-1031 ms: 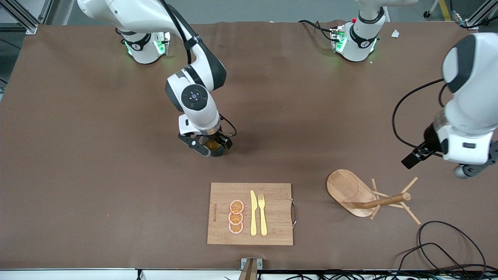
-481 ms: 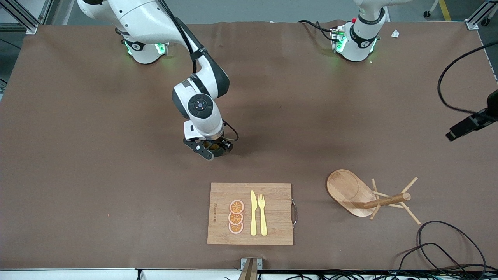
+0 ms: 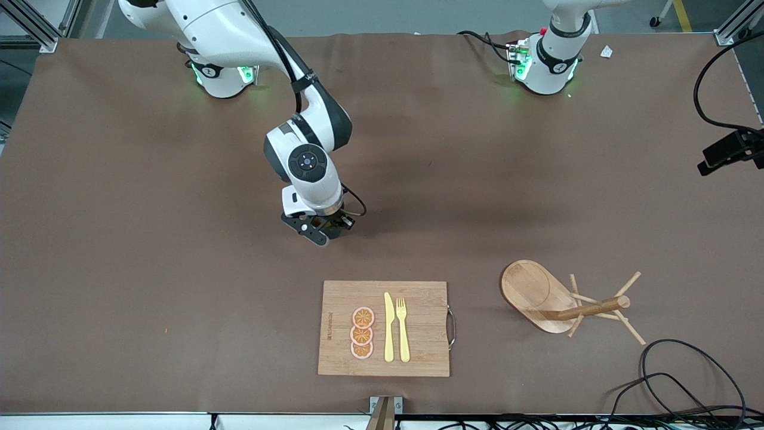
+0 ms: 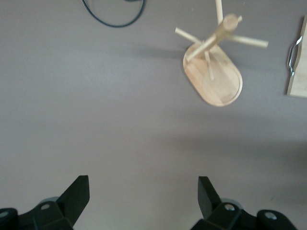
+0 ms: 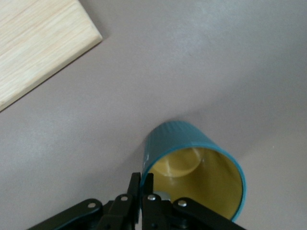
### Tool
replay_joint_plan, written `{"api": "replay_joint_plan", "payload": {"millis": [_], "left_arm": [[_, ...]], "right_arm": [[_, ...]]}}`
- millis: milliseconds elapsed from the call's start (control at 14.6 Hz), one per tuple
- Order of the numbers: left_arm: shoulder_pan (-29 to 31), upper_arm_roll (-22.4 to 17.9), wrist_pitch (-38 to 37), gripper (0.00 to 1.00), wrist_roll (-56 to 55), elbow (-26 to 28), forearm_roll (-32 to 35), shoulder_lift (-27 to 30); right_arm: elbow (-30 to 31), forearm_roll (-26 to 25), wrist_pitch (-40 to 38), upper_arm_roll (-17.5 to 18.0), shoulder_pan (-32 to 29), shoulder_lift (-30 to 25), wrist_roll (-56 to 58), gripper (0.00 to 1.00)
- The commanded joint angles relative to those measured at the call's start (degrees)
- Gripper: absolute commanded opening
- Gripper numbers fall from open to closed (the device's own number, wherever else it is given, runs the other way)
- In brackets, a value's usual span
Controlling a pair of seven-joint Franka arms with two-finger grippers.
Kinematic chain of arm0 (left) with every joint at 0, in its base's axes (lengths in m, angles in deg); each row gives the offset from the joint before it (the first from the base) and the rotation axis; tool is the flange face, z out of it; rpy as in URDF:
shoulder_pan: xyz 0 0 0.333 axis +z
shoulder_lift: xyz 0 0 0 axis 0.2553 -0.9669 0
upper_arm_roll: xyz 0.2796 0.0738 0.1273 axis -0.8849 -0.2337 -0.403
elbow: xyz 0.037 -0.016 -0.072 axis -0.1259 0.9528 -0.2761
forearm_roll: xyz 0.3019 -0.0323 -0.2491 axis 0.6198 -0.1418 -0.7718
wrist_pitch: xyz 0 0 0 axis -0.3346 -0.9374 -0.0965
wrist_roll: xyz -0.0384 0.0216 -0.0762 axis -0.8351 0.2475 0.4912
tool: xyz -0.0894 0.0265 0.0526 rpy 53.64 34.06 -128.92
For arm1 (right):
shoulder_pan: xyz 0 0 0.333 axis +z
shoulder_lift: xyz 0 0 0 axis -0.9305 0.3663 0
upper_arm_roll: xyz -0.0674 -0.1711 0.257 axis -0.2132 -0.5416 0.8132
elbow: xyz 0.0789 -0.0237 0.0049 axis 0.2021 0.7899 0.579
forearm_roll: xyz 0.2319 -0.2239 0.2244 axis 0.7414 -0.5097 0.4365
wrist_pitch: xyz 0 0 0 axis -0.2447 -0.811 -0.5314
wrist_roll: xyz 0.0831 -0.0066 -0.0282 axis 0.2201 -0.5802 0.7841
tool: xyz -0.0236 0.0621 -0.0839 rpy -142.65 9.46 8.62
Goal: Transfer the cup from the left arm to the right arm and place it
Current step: 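Grasp the teal mug rim with the right gripper while the left withdraws, then carry the teal mug sideways with the right gripper and lower it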
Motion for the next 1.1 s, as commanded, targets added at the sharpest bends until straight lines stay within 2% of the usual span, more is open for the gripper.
{"api": "replay_joint_plan", "payload": {"millis": [0, 137, 275, 619, 825, 1031], "left_arm": [[0.0, 0.4, -1.6, 1.0, 1.7, 3.0, -1.0, 3.2], [-0.2, 0.4, -1.6, 1.0, 1.7, 5.3, -1.1, 5.0], [-0.3, 1.0, -1.5, 1.0, 0.6, 7.3, -1.7, 7.4], [-4.3, 1.4, 2.3, 1.0, -4.0, 9.0, -1.8, 7.6], [-7.3, 1.8, 3.6, 1.0, -6.4, 9.1, -1.8, 6.6], [-8.9, 1.7, 3.7, 1.0, -6.5, 8.9, -1.7, 5.9]], "right_arm": [[-2.1, -0.1, -2.7, -0.5, -0.3, 0.0, 5.4, 0.0], [-6.0, -0.2, -10.4, -0.8, -1.1, -0.4, 13.7, 0.0], [-7.7, -0.7, -16.3, -1.0, -2.5, -1.8, 27.7, 0.0], [-7.4, -1.3, -16.5, -0.9, -8.9, -3.9, 55.1, 0.0], [-6.6, -1.3, -15.8, -0.9, -14.9, -3.7, 74.8, 0.0], [-4.1, -1.3, -10.6, -0.9, -20.5, -3.6, 90.1, 0.0]]}}
